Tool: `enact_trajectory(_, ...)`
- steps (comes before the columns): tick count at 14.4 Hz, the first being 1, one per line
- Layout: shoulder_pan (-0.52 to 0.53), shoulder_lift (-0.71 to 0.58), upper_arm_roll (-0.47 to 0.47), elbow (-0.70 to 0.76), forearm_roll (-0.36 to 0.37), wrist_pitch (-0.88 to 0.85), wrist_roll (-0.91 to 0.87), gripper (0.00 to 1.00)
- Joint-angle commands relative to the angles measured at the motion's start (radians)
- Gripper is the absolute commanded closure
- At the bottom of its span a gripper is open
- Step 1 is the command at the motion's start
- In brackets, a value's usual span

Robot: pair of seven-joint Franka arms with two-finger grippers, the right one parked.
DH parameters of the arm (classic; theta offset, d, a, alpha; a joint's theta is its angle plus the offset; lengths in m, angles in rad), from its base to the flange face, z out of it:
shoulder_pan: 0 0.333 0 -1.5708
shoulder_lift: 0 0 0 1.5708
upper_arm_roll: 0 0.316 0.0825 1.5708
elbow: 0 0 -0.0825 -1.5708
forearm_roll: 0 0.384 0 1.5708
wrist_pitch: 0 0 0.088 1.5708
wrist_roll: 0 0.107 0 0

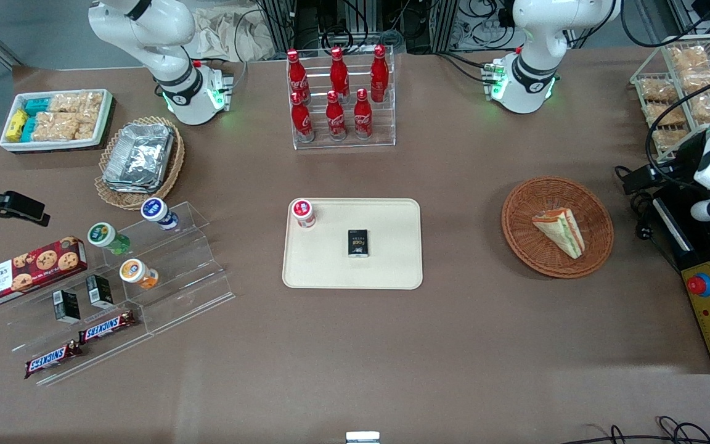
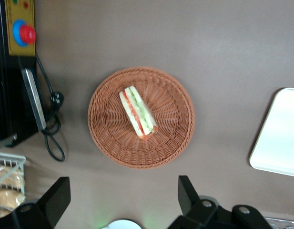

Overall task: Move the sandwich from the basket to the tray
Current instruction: 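Move the left gripper down over the wrapped sandwich in the wicker basket, then close the left gripper on the sandwich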

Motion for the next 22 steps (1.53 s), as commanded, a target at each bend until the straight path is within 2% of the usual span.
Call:
enact_trajectory(1, 0.005, -0.099, 0.000, -0.200, -0.004, 0.131, -0.101, 0.00)
enact_trajectory(6, 0.003, -0.162, -0.004, -0.519, -0.004, 0.483, -0.380, 0.00)
enact_trajectory(9, 0.003, -0.113, -0.006, -0.582, -0.004, 0.595, -0.530, 0.00)
enact_trajectory(14, 0.005, -0.062, -0.003, -0.694, -0.012, 0.761, -0.593, 0.00)
enact_trajectory(18, 0.003, 0.011, -0.004, -0.702, -0.018, 0.857, -0.671, 0.00)
enact_trajectory(22, 0.003, 0.043, -0.004, -0.750, -0.010, 0.928, -0.673, 0.00)
